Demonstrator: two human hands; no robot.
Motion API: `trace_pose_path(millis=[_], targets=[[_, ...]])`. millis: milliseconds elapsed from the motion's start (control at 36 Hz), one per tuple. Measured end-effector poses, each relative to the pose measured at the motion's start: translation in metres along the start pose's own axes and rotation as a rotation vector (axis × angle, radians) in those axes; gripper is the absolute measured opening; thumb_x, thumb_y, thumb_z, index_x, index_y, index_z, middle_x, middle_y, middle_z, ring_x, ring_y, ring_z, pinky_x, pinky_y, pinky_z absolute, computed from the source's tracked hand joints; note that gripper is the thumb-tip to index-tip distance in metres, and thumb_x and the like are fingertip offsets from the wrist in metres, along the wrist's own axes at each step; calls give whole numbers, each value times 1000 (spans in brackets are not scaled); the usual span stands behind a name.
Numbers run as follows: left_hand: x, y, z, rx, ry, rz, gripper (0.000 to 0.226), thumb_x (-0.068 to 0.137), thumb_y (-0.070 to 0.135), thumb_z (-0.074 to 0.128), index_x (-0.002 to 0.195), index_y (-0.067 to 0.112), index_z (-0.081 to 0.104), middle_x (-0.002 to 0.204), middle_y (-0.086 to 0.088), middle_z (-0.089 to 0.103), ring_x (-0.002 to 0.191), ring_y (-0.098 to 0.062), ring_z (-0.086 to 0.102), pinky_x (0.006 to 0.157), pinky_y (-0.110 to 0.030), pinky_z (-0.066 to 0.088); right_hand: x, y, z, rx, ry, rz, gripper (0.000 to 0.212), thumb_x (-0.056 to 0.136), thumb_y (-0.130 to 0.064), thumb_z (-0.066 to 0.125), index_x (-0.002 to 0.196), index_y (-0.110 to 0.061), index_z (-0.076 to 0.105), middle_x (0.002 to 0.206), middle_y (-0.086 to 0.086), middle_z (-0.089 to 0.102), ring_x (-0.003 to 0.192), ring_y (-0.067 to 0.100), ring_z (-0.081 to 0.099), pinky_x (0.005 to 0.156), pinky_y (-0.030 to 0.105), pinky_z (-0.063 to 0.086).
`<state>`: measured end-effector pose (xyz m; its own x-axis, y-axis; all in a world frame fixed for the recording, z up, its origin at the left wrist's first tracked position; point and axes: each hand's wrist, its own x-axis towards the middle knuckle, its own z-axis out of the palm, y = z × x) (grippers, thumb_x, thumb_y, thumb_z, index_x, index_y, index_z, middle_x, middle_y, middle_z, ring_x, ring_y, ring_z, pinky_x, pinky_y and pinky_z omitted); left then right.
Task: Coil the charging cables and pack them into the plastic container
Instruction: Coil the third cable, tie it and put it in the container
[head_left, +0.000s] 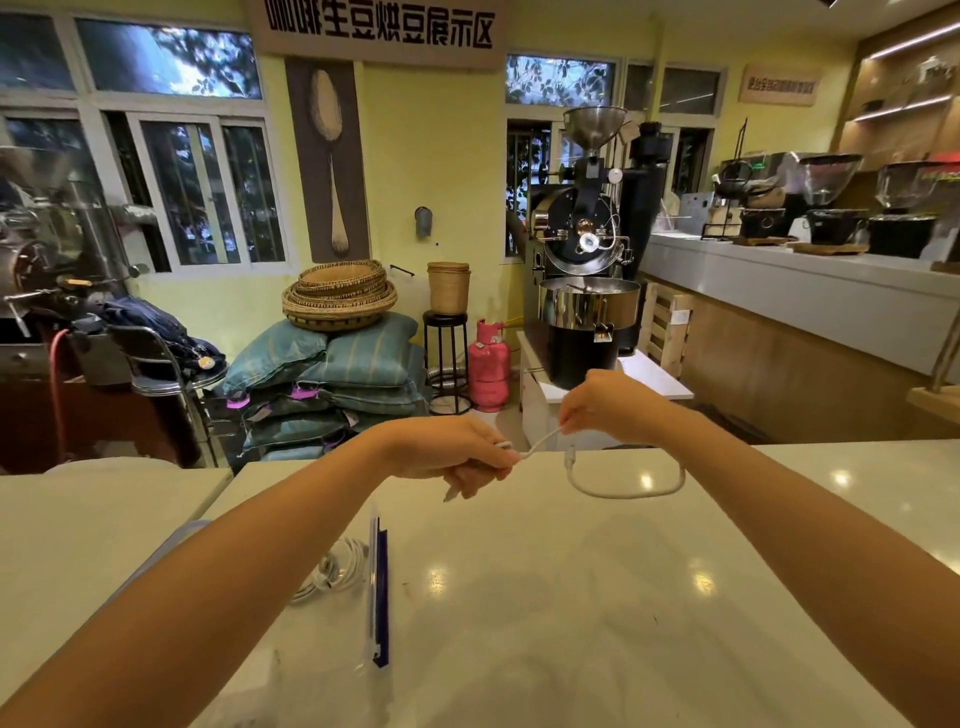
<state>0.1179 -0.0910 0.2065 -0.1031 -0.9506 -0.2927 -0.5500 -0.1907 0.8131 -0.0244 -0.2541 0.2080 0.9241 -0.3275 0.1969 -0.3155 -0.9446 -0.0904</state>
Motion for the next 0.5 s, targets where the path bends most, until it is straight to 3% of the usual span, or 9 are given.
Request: trace_pose_path(millis=[56, 111, 194, 306, 389, 500], targets=[[-1, 0, -1, -84, -38, 31, 36, 96, 17, 36, 61, 17, 46, 40, 12, 36, 38, -4, 29, 58, -24, 31, 1, -5, 9, -157, -35, -33, 19, 87, -21, 56, 102, -14, 65, 100, 9, 61, 82, 16, 49, 63, 20, 35], [-2, 1, -2, -166, -59, 86, 36, 96, 16, 33, 62, 15, 45, 39, 13, 37, 37, -3, 28, 57, -26, 26, 0, -9, 18, -162, -85, -41, 17, 88, -17, 55, 101, -11, 63, 102, 11, 63, 88, 22, 54, 70, 26, 40], [-4, 2, -4, -267, -62, 171, 32, 94, 18, 33, 65, 13, 46, 38, 12, 39, 38, -3, 30, 57, -25, 28, 1, -14, 25, -33, -105, -50, 17, 87, -10, 55, 100, -6, 64, 102, 14, 66, 88, 23, 57, 75, 26, 41], [-1, 8, -1, -427, -58, 283, 29, 89, 22, 34, 66, 15, 49, 40, 13, 41, 37, -3, 35, 56, -19, 42, 6, -25, 35, 184, -122, -21, 19, 86, -8, 56, 102, -7, 66, 107, 13, 67, 97, 23, 60, 82, 25, 43], [4, 12, 4, -549, -46, 383, 25, 89, 21, 32, 70, 12, 45, 40, 12, 42, 36, -4, 37, 56, -18, 46, 7, -35, 37, 548, -199, 51, 23, 85, -3, 54, 107, -9, 61, 112, 15, 60, 99, 24, 57, 88, 37, 49], [7, 18, 4, -747, 54, 470, 23, 90, 24, 37, 73, 11, 45, 39, 8, 44, 35, -5, 41, 52, -17, 48, 5, -45, 37, 1276, -185, 43, 28, 88, 4, 44, 97, -19, 58, 107, 4, 58, 111, 25, 52, 94, 35, 43]])
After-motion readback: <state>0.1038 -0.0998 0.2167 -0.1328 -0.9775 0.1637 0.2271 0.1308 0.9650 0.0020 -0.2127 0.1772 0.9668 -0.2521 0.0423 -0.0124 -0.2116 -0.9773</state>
